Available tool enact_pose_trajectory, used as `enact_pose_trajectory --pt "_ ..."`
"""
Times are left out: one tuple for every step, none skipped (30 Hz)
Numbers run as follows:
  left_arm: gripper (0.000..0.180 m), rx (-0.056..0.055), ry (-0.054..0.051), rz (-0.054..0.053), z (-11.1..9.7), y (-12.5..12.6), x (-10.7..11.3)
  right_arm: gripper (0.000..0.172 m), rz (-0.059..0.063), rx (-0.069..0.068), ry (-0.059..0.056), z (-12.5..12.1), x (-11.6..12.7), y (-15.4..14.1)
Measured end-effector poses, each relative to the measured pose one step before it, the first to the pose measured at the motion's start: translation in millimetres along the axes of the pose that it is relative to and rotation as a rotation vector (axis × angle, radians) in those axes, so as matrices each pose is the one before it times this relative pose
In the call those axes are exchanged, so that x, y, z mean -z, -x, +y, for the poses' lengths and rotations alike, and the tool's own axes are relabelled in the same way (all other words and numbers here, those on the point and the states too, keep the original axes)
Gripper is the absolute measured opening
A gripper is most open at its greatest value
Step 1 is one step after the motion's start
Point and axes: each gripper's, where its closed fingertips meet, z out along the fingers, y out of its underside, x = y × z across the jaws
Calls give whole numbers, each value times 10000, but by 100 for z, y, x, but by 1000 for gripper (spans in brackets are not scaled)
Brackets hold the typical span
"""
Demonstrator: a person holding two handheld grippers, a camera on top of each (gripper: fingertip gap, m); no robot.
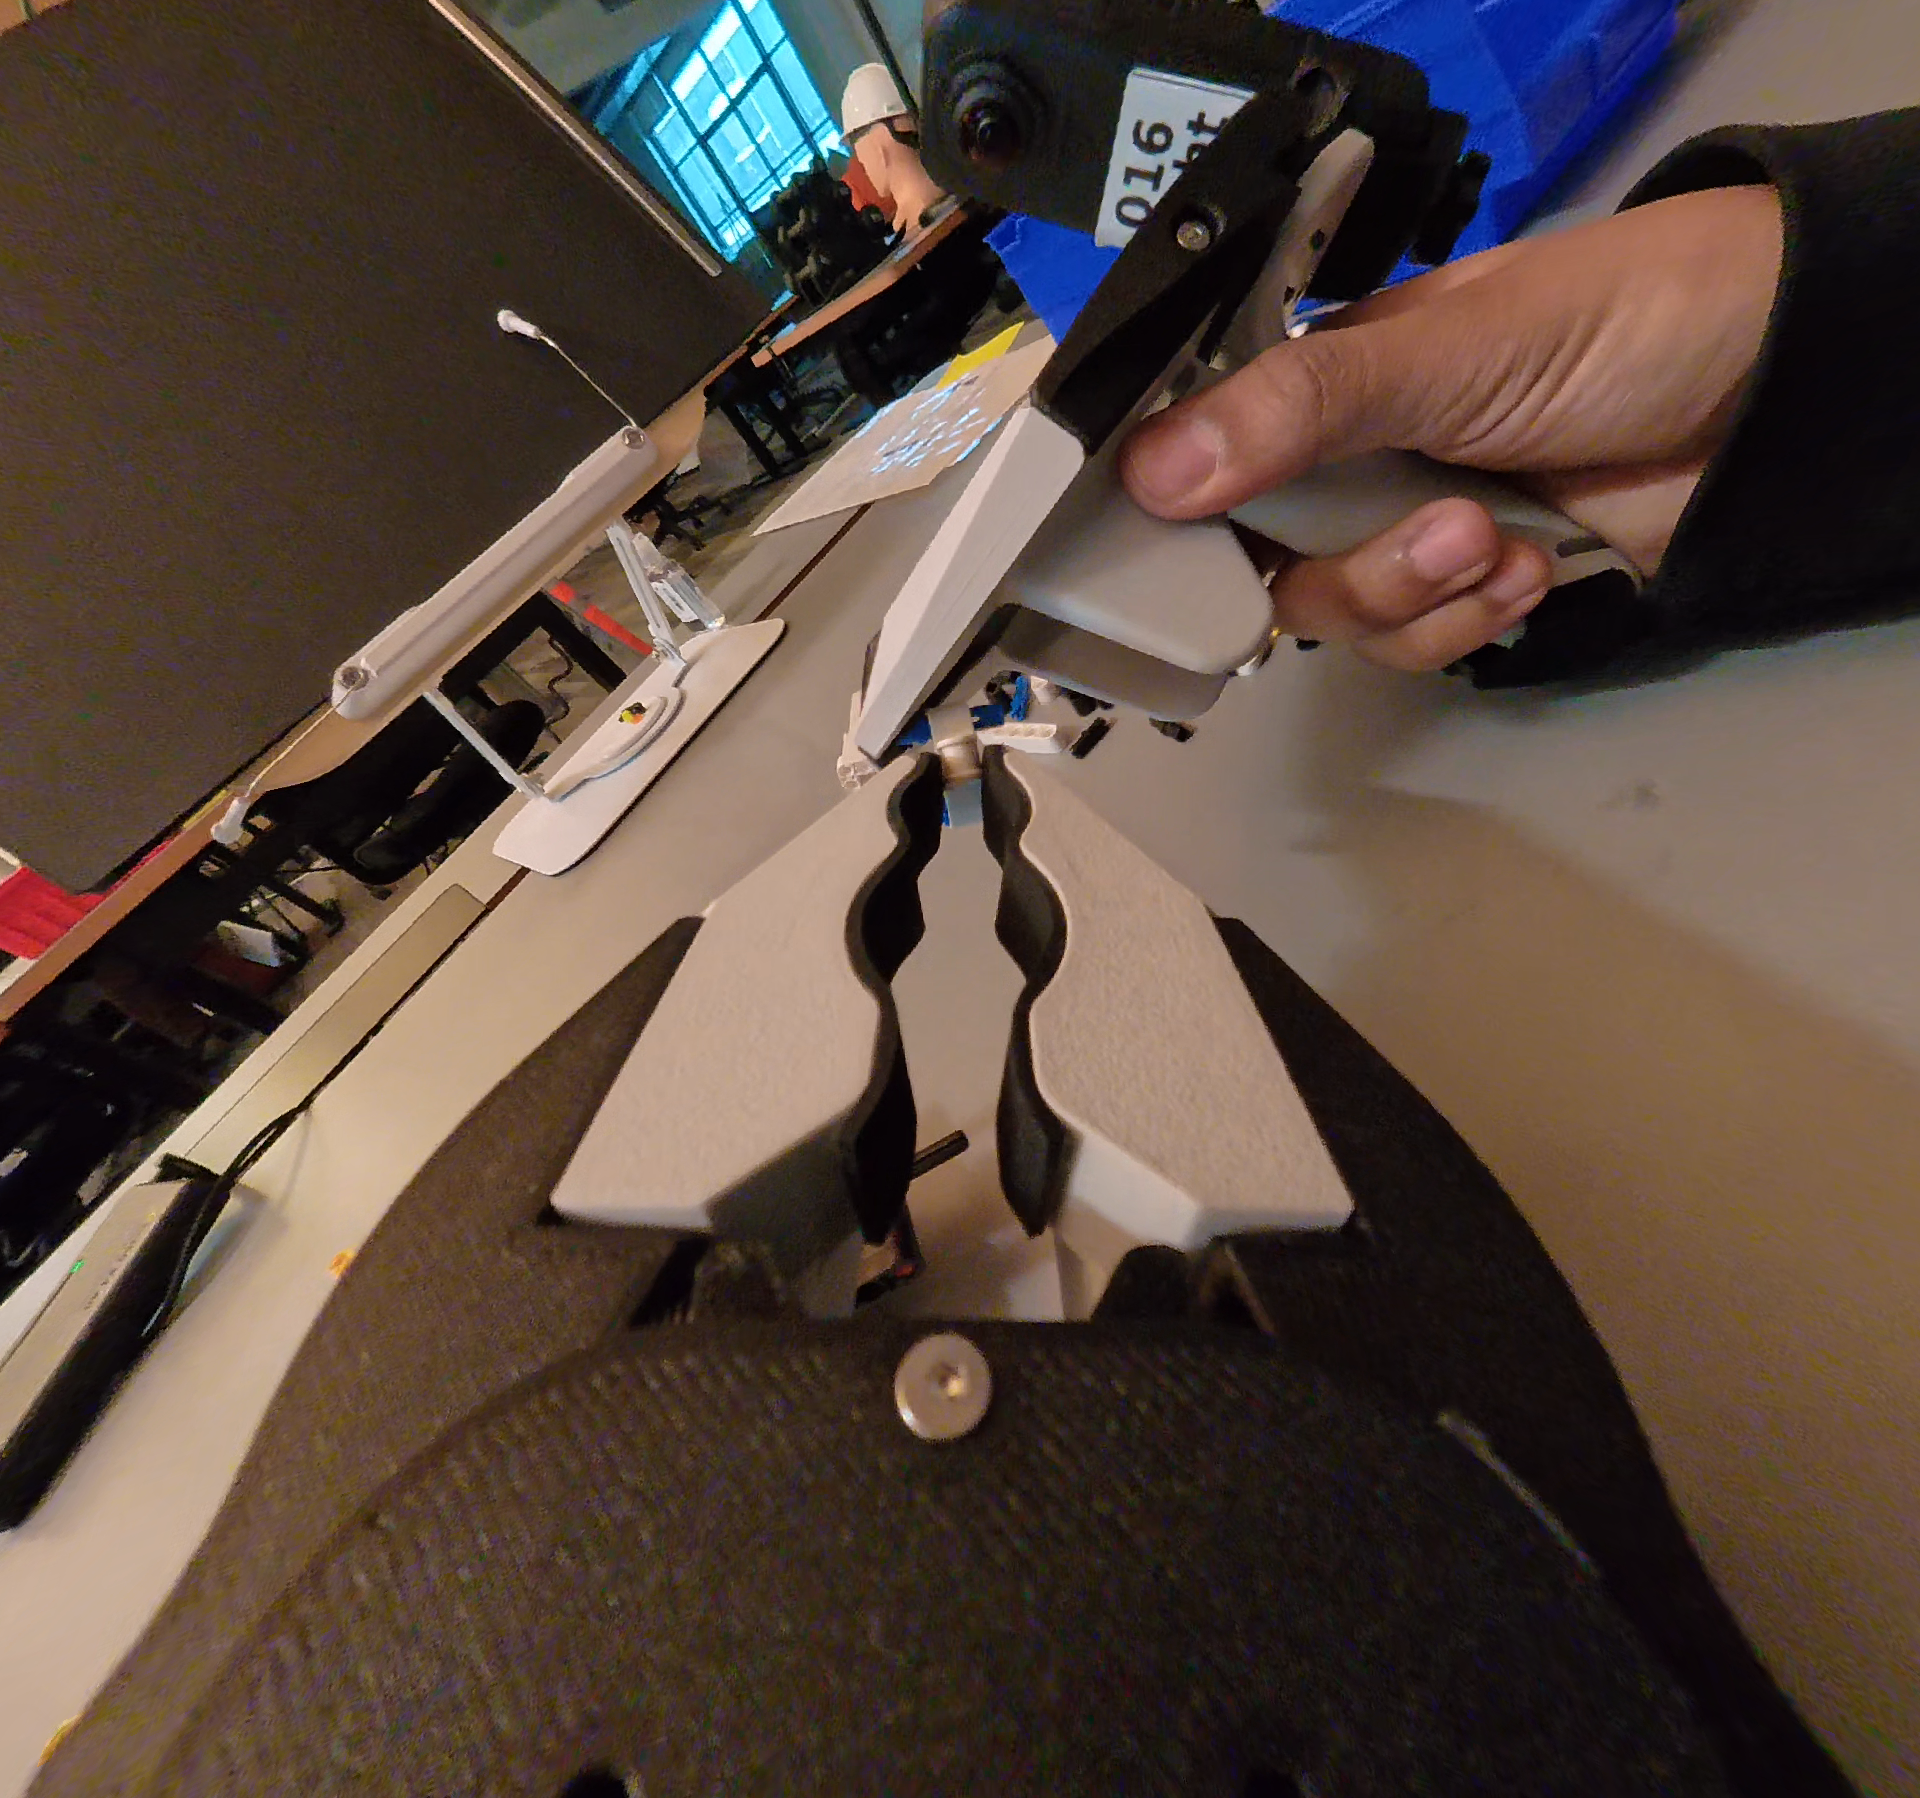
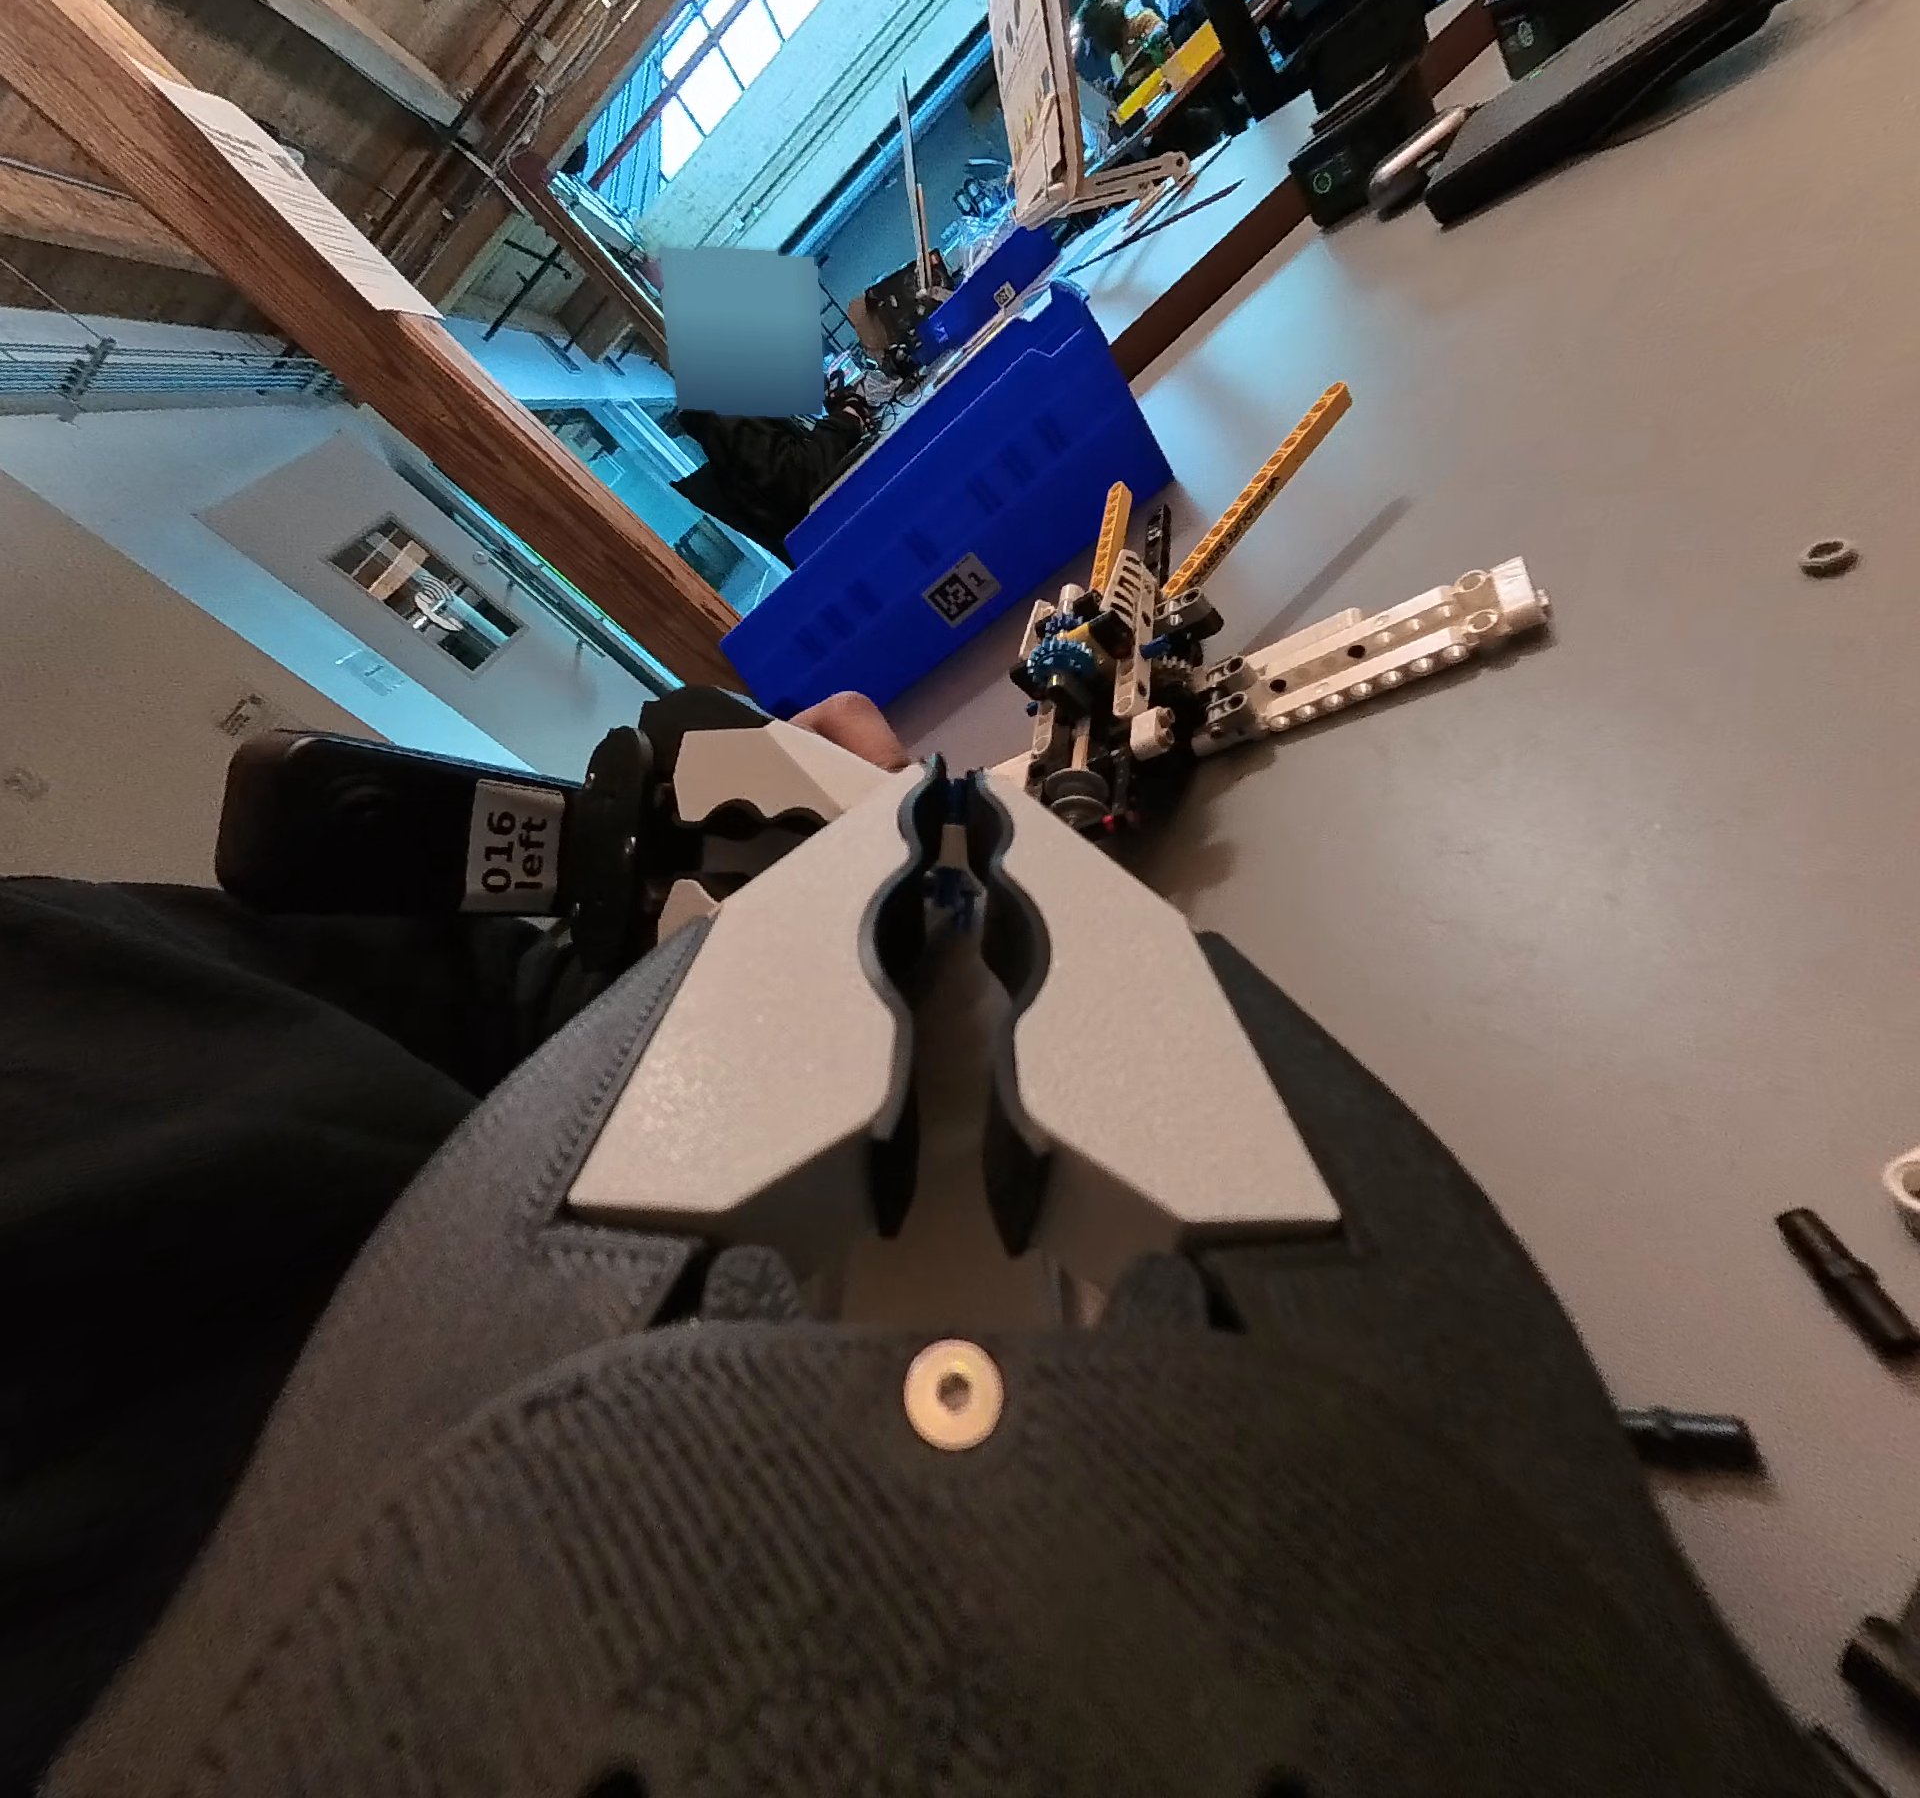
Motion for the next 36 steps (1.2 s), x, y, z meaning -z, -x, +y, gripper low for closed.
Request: enact_pose_trajectory --pt "6 -2 -44 -24 -106 22 36 1 -45 -16 -11 -35 13 65" --pt "6 -70 8 -27 16 18 9 1 -14 16 -30 -67 10 70" --pt "6 7 -12 3 2 -19 3 1 46 35 10 5 -23 10" --pt "6 60 -35 56 -41 -20 12 1 27 30 20 2 5 3" --pt "6 39 -31 30 -39 -32 19 1 -20 15 6 -1 14 38" --pt "6 -120 15 -13 19 -36 11 1 -51 -13 7 14 15 39" --pt "6 -150 -27 -27 -8 -33 42 1 -49 26 18 19 3 43" --pt "6 -38 -7 87 72 -181 36 1 -46 78 75 99 -27 51" --pt "6 -65 5 152 104 -278 7 2 -19 23 216 232 -22 -19" --pt "6 -44 -20 26 -69 -105 -12 1 -9 -21 238 224 68 -33" --pt "6 -33 -8 49 -41 -110 0 1 4 19 71 55 74 19" --pt "6 21 -37 30 -10 -56 3 2 21 -19 53 55 38 25" --pt "6 -9 -9 117 -32 -153 5 2 29 -16 40 39 19 -16" --pt "5 -290 -137 1190 -276 -1948 -28 1 40 8 -50 -80 -14 -12" --pt "6 -484 264 1363 -226 -3227 -659 2 35 -31 -380 -563 -43 10" --pt "7 -1150 529 -8 -129 -1724 -1086 1 30 -56 -597 -1002 -64 34" --pt "7 -985 -57 -457 -863 -701 -463 1 144 17 -5 -270 -153 -137" --pt "7 -89 -87 -482 -578 471 120 2 542 276 253 37 143 -593" --pt "7 470 -74 -404 -13 1180 335 2 620 405 -71 -475 726 -603" --pt "7 614 19 -201 445 1225 385 1 337 264 -263 -794 1128 -305" --pt "6 578 -76 -114 416 1079 350 1 101 118 -354 -980 1312 -166" --pt "7 550 -186 -24 198 740 251 1 127 35 -382 -1087 1402 -367" --pt "7 514 -168 -99 41 638 164 1 243 81 -260 -980 1390 -639" --pt "7 323 -170 -104 -189 446 130 1 481 190 -17 -617 1288 -1083" --pt "7 138 -194 -87 -305 250 115 2 942 313 221 -130 1210 -1880" --pt "7 11 -75 -113 -70 170 25 2 1151 382 352 330 1011 -2315" --pt "7 -101 59 -52 165 10 -43 2 1101 280 453 749 685 -2361" --pt "7 -141 55 14 131 -115 -54 2 880 88 493 969 298 -2036" --pt "7 -111 15 -15 44 -78 -22 2 574 -54 472 997 -26 -1487" --pt "7 -70 -20 -42 -39 -21 9 2 350 -101 474 974 -222 -1019" --pt "7 -17 -29 -34 -43 28 36 3 330 -97 397 802 -286 -853" --pt "7 36 -53 -47 -38 95 54 6 267 -18 232 513 -275 -608" --pt "7 89 -72 -67 -55 183 73 13 164 42 102 268 -209 -316" --pt "7 171 -98 -61 -83 257 93 19 120 56 2 19 -67 -129" --pt "7 287 -136 -63 -115 333 110 23 85 104 -114 -258 103 41" --pt "7 407 -178 -54 -189 414 145 27 36 180 -245 -548 285 255"
